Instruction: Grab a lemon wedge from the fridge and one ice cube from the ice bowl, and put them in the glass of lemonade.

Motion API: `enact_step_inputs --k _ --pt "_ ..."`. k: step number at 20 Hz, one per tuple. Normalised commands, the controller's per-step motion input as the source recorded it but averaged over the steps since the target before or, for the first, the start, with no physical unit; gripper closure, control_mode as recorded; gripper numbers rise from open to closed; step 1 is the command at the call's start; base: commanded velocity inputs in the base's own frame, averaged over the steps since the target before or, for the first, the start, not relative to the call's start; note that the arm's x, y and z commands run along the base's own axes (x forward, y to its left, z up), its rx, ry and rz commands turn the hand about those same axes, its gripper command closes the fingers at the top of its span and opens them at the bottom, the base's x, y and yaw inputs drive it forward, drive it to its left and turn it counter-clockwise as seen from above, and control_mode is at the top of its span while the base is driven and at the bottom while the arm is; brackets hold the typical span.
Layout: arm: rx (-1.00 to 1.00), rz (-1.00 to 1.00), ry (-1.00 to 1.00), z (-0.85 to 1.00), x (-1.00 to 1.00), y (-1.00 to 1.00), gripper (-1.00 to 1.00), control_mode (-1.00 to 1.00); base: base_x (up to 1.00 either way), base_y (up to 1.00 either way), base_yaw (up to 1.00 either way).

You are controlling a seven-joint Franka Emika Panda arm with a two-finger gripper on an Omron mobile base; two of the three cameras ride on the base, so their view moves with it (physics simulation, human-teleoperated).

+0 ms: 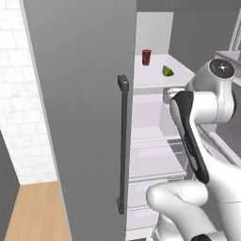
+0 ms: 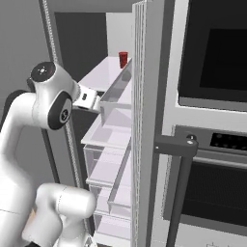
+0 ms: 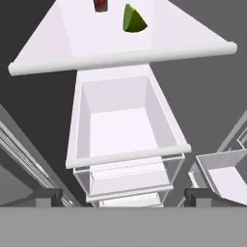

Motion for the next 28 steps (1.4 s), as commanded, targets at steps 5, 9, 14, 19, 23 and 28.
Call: enact_step_inputs --k 5,9,14,19,23,28 --pt "-0.07 0.0 0.0 0.08 0.39 -0.11 -1.0 -1.0 0.0 0.0 0.0" --pt "-0.04 0.0 0.0 0.05 0.28 -0.2 -1.0 -1.0 0.0 0.0 0.0" --pt "-0.01 0.0 -0.01 0.08 0.24 -0.11 -1.0 -1.0 0.0 0.0 0.0" --pt "0.0 0.0 0.0 0.01 0.29 0.0 -1.0 -1.0 0.0 0.0 0.0" --pt "0.0 0.0 -0.01 0.02 0.4 -0.05 -1.0 -1.0 0.0 0.0 0.0" --pt "0.0 0.0 -0.01 0.07 0.37 -0.15 -1.0 -1.0 0.0 0.0 0.0"
